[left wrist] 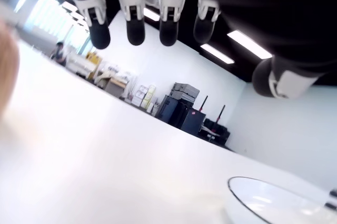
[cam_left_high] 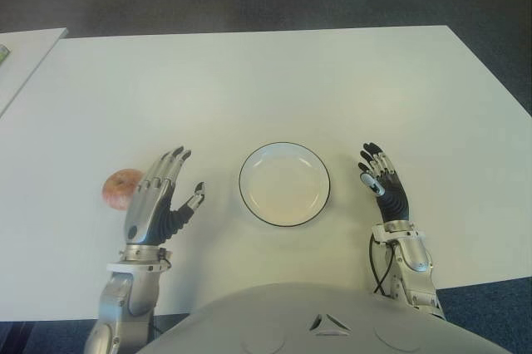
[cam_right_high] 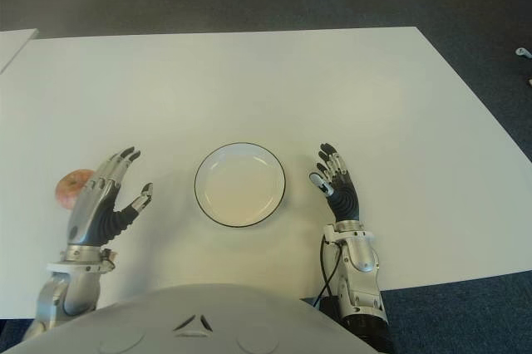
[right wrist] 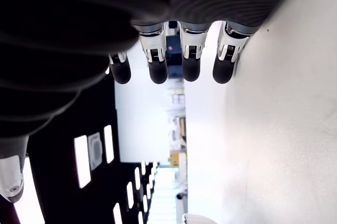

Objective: Put the apples into the plate.

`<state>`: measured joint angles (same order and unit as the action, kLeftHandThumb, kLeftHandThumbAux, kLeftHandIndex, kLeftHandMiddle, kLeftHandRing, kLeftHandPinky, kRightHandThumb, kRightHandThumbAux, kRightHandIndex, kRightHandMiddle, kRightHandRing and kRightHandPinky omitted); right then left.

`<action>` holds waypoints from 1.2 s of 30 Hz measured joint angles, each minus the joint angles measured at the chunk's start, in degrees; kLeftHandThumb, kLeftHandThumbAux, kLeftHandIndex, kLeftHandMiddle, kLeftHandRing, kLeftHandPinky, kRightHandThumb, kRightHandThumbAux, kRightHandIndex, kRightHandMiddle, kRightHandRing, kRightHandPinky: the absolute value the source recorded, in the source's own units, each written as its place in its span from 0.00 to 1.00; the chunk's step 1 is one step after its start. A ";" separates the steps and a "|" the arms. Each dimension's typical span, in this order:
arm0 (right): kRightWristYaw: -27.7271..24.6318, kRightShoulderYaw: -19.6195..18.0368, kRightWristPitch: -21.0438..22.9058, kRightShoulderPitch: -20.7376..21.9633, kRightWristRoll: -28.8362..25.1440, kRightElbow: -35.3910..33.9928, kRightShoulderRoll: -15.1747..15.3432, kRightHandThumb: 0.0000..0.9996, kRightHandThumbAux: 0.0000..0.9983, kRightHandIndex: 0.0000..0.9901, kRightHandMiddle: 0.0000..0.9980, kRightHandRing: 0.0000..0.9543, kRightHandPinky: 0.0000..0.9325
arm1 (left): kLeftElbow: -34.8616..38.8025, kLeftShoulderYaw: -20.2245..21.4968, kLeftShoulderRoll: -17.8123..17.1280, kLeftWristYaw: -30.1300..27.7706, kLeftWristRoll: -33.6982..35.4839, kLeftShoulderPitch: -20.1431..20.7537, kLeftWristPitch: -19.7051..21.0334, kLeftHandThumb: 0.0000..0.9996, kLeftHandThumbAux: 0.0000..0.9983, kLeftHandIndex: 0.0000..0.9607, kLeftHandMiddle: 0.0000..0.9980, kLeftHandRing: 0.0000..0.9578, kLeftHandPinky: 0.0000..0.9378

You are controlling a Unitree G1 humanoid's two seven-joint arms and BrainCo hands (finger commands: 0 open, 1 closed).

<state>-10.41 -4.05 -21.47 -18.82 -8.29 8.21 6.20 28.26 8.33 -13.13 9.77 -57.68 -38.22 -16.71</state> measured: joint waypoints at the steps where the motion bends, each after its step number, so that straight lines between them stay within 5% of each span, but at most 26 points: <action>1: -0.05 0.00 0.00 0.05 -0.01 0.13 0.01 0.15 0.52 0.02 0.04 0.00 0.00 | 1.00 0.53 -1.28 -0.51 -2.30 0.57 0.73 0.38 0.31 0.13 0.09 0.08 0.13; 10: -0.34 0.01 0.04 0.52 -0.13 1.03 0.01 0.15 0.50 0.03 0.05 0.00 0.00 | 5.39 3.99 -11.15 -5.47 -15.92 6.00 5.17 0.31 0.31 0.12 0.08 0.07 0.12; 25: -2.16 -0.48 0.05 0.87 -1.29 1.54 1.09 0.16 0.49 0.02 0.04 0.00 0.00 | 4.39 7.99 -22.43 -14.29 -15.34 8.43 5.92 0.27 0.27 0.08 0.04 0.03 0.10; 36: -2.32 -1.45 -0.35 2.86 -0.78 3.52 1.59 0.13 0.53 0.00 0.03 0.00 0.00 | 1.71 8.66 -27.12 -22.95 -16.14 12.69 8.65 0.26 0.23 0.09 0.09 0.08 0.15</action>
<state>-12.72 -5.49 -21.82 -15.97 -9.07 11.73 7.78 29.97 16.99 -40.25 -13.18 -73.82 -25.53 -8.06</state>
